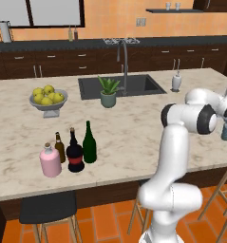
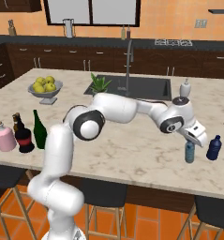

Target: Move the plastic bottles in the middle to the plastics group, and the glass bottles in the middle to the glass group.

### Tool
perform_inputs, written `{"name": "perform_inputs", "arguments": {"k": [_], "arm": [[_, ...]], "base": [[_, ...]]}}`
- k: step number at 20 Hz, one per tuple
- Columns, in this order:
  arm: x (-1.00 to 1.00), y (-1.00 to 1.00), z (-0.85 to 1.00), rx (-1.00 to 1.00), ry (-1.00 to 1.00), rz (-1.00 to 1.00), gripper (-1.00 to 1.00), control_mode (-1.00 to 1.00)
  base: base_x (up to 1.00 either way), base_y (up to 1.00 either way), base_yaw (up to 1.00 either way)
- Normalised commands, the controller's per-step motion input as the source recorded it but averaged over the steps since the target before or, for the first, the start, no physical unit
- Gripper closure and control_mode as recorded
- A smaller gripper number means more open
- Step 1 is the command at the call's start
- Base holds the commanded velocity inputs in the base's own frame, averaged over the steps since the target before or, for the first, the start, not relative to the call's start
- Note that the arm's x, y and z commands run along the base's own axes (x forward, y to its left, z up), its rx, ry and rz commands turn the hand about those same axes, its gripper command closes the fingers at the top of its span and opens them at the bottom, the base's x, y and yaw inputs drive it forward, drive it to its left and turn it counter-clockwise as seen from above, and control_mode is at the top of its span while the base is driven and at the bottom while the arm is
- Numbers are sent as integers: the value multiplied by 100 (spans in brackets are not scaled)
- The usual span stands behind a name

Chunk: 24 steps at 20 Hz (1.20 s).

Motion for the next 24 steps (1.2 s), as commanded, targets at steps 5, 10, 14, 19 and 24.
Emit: {"name": "perform_inputs", "arguments": {"k": [5,10,14,19,24], "arm": [[20,-25,-22,3,-4,-1,100,-100],[10,-7,-52,0,0,-2,100,-100],[15,0,-50,0,-5,0,100,-100],[1,12,-69,0,0,0,100,-100],[-1,11,-41,-6,-1,0,-100,-100]], "base": [[0,0,0],[0,0,0],[0,0,0],[0,0,0],[0,0,0]]}}
